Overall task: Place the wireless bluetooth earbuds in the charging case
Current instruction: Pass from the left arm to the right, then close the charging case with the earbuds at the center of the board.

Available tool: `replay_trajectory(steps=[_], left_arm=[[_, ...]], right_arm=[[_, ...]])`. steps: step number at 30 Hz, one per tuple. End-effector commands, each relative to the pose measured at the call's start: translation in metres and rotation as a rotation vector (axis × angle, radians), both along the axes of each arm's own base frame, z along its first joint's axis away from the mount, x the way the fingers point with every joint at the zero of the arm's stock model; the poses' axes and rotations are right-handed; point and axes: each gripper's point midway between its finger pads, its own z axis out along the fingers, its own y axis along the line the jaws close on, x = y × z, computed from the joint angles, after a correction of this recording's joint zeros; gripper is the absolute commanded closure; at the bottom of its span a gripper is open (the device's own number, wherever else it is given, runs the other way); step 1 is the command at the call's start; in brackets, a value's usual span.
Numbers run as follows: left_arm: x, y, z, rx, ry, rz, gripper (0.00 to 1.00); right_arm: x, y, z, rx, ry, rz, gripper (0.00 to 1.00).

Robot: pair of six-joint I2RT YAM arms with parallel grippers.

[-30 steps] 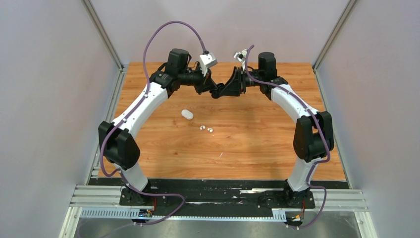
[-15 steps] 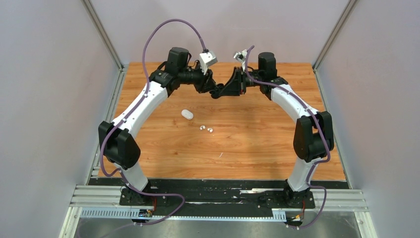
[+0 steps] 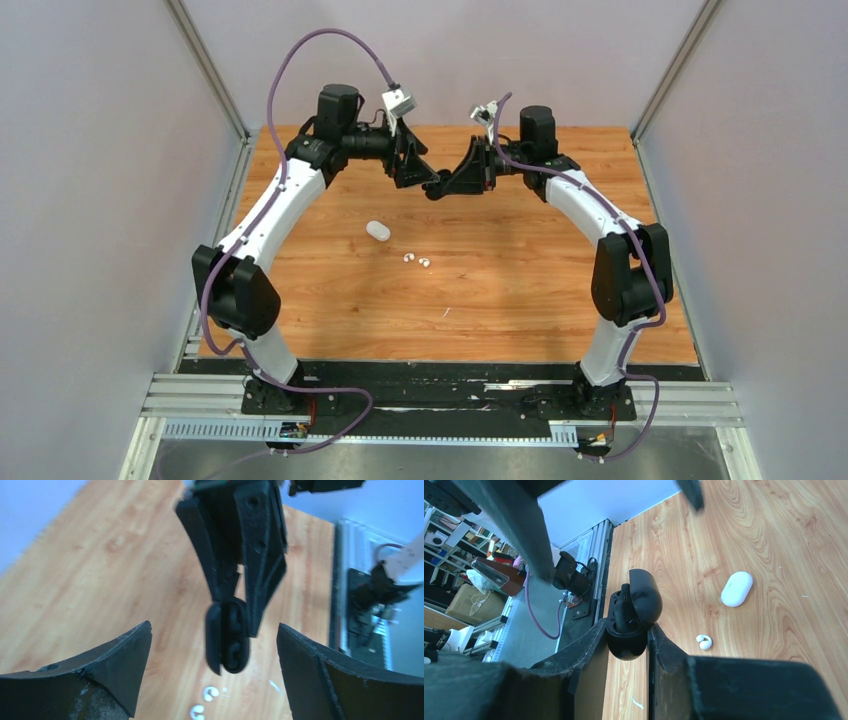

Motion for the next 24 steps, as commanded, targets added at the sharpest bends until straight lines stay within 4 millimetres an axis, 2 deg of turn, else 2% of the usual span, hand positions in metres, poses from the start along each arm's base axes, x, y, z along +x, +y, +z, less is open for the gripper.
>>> replay_trajectory(steps=[1,10,13,18,24], left_arm=[[-0.027,-0.013,-0.016,-0.072,0.120,-0.159,0.01],[-0.042,-0.020,-0.016,-0.057,0.052,-0.291,0.00],[-0.053,-0.021,-0.023,-0.021,0.047,-0.316,0.00],[-0.056,-0.023,-0.027,0.013,-0.010,-0.317,0.01],[-0.056,-0.028,-0.045,0.126,-0.110,-0.297,0.04]], right_arm=[[0.004,0.003,0.017,0.027,-0.077,0.023,0.96],[0.023,0.005,0.014,0.022,0.028,-0.073,1.00],[0.031,0.004,0.014,0.036,0.060,-0.100,1.00],[0.038,0.004,0.015,0.047,0.094,-0.119,1.00],[0.051,0.000,0.011,0.055,0.188,-0.190,1.00]])
